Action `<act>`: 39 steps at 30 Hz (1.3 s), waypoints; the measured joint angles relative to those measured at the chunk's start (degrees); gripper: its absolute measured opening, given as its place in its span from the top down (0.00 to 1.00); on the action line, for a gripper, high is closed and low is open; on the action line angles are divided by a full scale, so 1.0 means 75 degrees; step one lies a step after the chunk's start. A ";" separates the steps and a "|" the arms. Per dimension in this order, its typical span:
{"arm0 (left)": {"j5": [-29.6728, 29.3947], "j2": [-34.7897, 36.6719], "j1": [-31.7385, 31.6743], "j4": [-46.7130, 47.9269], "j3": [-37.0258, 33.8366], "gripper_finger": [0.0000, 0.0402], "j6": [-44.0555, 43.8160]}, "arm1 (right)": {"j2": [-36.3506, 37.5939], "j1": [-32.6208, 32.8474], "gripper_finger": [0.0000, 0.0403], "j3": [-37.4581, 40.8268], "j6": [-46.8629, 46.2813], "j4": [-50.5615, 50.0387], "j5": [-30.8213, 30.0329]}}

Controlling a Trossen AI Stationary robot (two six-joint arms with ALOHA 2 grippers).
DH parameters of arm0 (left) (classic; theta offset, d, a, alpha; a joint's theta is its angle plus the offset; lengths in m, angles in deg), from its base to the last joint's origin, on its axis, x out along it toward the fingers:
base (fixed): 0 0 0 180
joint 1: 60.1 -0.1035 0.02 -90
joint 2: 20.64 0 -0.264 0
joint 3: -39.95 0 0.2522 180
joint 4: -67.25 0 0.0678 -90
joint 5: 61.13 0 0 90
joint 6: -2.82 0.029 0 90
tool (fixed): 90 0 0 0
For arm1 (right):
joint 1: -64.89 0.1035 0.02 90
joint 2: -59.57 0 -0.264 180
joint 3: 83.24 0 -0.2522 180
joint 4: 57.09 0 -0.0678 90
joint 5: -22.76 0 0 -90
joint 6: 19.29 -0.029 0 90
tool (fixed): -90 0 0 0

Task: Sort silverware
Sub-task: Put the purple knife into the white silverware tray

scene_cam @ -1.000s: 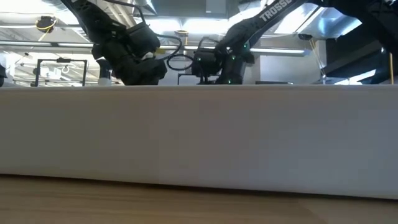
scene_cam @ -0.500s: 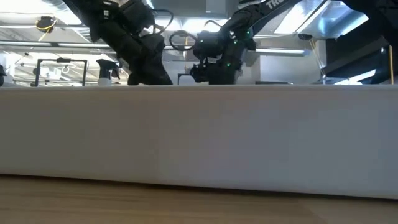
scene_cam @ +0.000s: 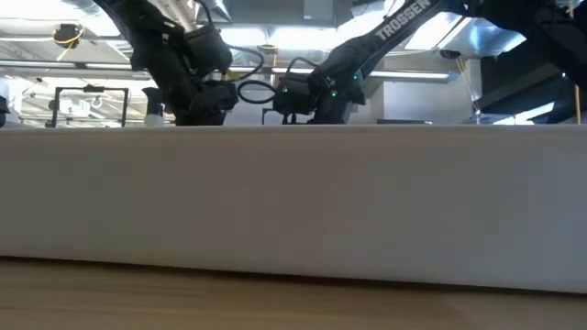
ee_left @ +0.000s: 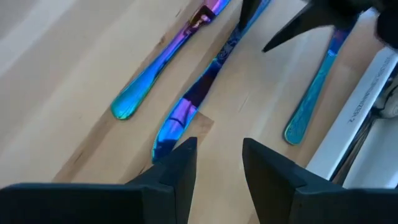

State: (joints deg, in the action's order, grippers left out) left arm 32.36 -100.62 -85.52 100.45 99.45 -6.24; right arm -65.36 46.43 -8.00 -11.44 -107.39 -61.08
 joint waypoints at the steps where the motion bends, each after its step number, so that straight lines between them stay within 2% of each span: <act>1: 0.0017 0.0000 0.0014 0.0011 0.0000 0.71 0.0003 | -0.0001 -0.0018 0.67 0.0000 -0.0051 0.0006 -0.0010; 6: 0.0051 -0.0006 0.0046 0.0018 0.0000 0.71 0.0029 | 0.0085 -0.0045 0.71 -0.0003 0.0001 -0.0249 0.0014; 12: 0.0049 -0.0006 0.0043 0.0018 0.0000 0.71 0.0011 | 0.0322 -0.0070 0.72 -0.0015 0.0283 0.0059 0.0044; 24: 0.0046 -0.0006 0.0043 0.0112 0.0000 0.71 0.0005 | -0.0001 -0.0144 0.73 -0.0025 0.0513 -0.0277 0.0172; 28: 0.0046 -0.0006 0.0043 0.0134 0.0000 0.71 0.0009 | -0.0007 -0.0127 0.73 -0.0205 0.0602 -0.1065 0.0318; 33: 0.0043 -0.0006 0.0043 0.0134 0.0000 0.71 0.0108 | -0.0007 0.0020 0.73 -0.0221 0.0729 -0.1365 0.0430; 35: -0.0006 -0.0009 0.0043 0.0134 0.0000 0.71 0.0471 | -0.0007 0.0083 0.73 -0.0221 0.0732 -0.1405 0.0442; 39: -0.0166 -0.0150 0.0155 0.0131 0.0000 0.71 0.2225 | -0.0007 0.0228 0.73 -0.0221 0.0732 -0.1405 0.0438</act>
State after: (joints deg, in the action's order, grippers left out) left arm 31.11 -101.75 -84.36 101.44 99.45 10.45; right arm -65.42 48.14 -9.66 -5.95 -117.93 -57.79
